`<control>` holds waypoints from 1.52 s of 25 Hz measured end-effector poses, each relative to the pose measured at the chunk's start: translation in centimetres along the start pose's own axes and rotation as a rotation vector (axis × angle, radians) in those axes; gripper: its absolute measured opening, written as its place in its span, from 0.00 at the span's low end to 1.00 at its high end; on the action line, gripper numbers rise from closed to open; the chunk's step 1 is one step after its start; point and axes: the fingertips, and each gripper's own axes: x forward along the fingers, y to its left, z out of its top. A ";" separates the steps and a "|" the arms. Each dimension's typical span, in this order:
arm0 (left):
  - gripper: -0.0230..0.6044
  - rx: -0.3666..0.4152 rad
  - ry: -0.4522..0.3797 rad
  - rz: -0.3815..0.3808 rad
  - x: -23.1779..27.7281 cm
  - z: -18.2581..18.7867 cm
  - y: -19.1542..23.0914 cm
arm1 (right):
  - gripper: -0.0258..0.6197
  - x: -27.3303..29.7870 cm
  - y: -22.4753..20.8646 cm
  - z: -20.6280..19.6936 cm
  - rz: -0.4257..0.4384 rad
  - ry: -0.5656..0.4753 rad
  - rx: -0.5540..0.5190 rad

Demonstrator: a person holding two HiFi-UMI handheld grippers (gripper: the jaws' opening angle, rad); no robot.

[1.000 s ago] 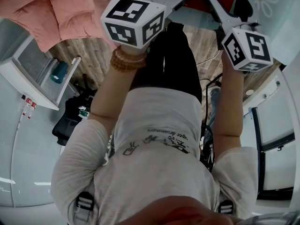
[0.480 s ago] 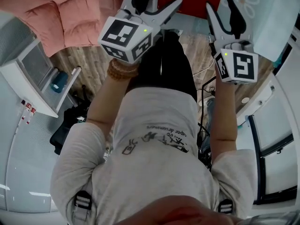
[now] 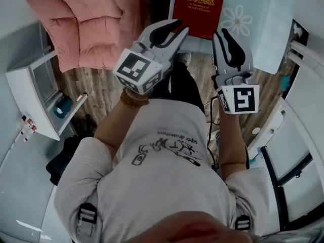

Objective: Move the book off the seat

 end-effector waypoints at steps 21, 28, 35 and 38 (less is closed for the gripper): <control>0.04 0.186 -0.229 -0.155 -11.0 15.2 -14.1 | 0.05 -9.6 9.3 17.6 0.051 -0.170 -0.030; 0.04 0.201 -0.251 -0.174 -12.6 17.6 -16.1 | 0.05 -10.8 10.6 21.9 0.035 -0.241 -0.041; 0.04 0.229 -0.282 -0.182 -13.4 18.8 -17.2 | 0.05 -11.5 10.8 23.5 0.006 -0.262 -0.087; 0.04 0.232 -0.283 -0.177 -13.4 18.8 -17.3 | 0.05 -11.6 11.0 23.7 0.008 -0.267 -0.096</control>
